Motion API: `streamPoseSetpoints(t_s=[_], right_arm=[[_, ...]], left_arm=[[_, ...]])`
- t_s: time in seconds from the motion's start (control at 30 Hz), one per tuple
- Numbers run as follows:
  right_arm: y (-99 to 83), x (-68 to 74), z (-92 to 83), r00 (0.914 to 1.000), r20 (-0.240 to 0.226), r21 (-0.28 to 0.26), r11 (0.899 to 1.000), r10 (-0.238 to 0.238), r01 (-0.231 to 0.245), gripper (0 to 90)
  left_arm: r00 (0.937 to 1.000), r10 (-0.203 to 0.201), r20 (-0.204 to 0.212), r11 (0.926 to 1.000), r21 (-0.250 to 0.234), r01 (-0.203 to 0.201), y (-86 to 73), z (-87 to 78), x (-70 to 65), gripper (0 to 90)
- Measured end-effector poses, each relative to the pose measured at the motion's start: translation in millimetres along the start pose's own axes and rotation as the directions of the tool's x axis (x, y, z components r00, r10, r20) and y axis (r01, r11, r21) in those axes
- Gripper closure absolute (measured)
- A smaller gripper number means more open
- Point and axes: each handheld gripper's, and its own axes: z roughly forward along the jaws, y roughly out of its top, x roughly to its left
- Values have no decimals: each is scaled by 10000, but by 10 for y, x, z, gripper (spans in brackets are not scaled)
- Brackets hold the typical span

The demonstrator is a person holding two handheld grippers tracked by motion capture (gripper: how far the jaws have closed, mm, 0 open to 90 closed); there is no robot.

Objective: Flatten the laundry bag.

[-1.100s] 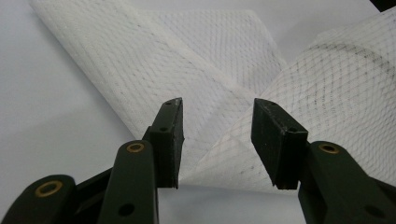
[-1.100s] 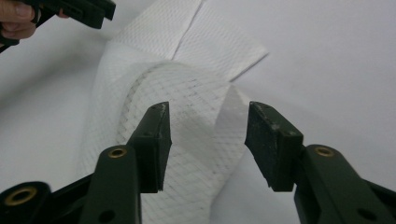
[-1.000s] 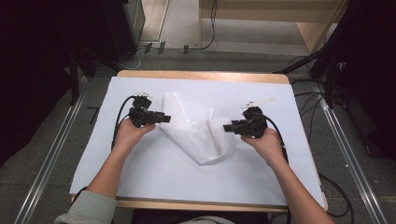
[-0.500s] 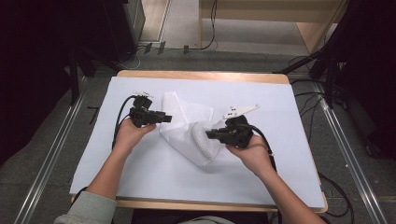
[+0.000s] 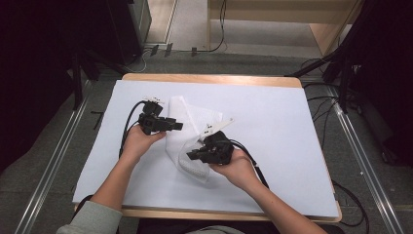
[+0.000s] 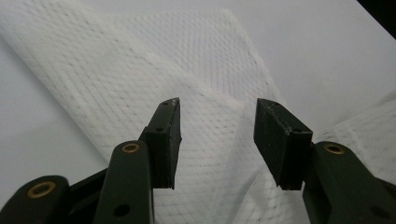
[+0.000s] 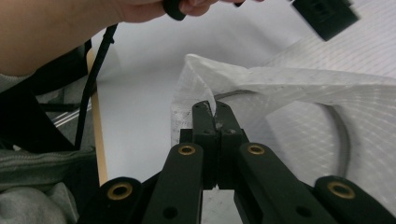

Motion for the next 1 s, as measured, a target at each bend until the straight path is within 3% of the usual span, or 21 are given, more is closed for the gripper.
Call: streamPoseSetpoints(t_s=[0.17, 0.3, 0.5, 0.63, 0.67, 0.8, 1.0], right_arm=[[-21, 48, 39, 9999, -141, 243, 9997, -68, 72, 900], [-62, 122, -60, 9999, -44, 320, 9994, -94, 95, 762], [-126, 177, -256, 9999, 126, 129, 9999, -74, 72, 690], [-196, 173, -542, 9989, 473, -220, 9998, -2, 12, 723], [-196, 173, -542, 9989, 473, -220, 9998, -2, 12, 723], [-272, 56, -842, 9952, 926, -679, 9974, 300, -237, 793], [-322, -68, -995, 9883, 1374, -952, 9940, 667, -538, 804]], left_arm=[[9998, 103, 180, 9997, 208, -107, -6, 70, -61, 522], [9987, 183, 484, 9992, 356, -200, -7, 181, -154, 523], [9974, 496, 513, 9969, 585, -526, 4, 309, -260, 523], [9964, 651, 539, 9940, 840, -695, -21, 347, -311, 522], [9964, 651, 539, 9940, 840, -695, -21, 347, -311, 522], [9957, 784, 497, 9911, 1043, -833, -90, 337, -362, 522], [9946, 899, 515, 9879, 1222, -956, -157, 333, -417, 517]])
